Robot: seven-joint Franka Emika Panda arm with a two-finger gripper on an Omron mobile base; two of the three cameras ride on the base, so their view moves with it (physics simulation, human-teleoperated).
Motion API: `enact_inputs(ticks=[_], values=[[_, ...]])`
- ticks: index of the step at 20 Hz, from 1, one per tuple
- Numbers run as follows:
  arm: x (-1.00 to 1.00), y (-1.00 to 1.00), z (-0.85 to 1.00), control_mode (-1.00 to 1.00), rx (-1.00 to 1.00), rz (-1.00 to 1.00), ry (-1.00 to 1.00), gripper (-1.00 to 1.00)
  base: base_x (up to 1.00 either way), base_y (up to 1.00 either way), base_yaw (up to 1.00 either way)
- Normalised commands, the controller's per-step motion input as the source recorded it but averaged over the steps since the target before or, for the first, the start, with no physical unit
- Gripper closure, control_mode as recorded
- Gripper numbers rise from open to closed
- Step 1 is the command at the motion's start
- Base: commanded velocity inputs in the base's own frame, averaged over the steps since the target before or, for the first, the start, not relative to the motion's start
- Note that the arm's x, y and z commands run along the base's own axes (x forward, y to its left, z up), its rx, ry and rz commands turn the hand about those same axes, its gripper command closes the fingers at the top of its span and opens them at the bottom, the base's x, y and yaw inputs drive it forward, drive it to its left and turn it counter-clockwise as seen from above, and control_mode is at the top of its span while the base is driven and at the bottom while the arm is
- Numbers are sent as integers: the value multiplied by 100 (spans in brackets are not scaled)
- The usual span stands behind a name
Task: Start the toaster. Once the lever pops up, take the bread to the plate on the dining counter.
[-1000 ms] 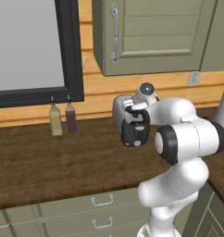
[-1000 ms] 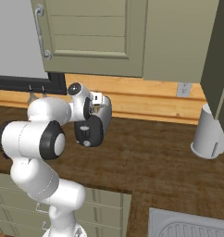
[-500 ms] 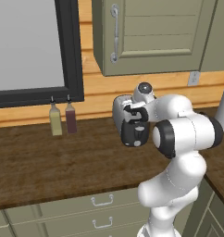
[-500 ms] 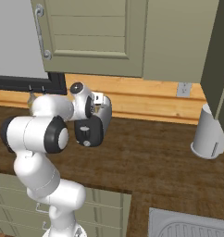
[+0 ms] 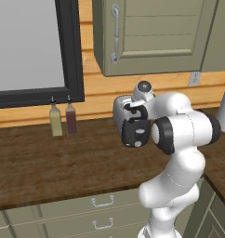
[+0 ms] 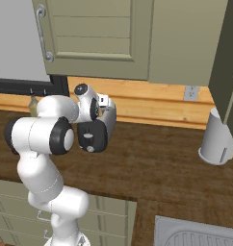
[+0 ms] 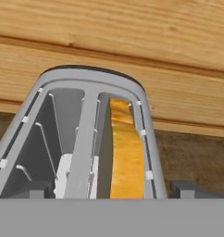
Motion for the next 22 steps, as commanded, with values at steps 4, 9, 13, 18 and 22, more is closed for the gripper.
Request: enact_inputs(ticks=[4,9,13,18,22], values=[[3,-6,-17,-100,0,-3,0,100,0,0,0],[0,-24,-5,-100,1,-9,0,100,0,0,0],[0,-23,-1,-100,1,-8,-2,100,0,0,0],[0,-26,0,-100,3,-2,0,100,0,0,0],[0,-29,27,-100,9,0,-9,100,0,0,0]])
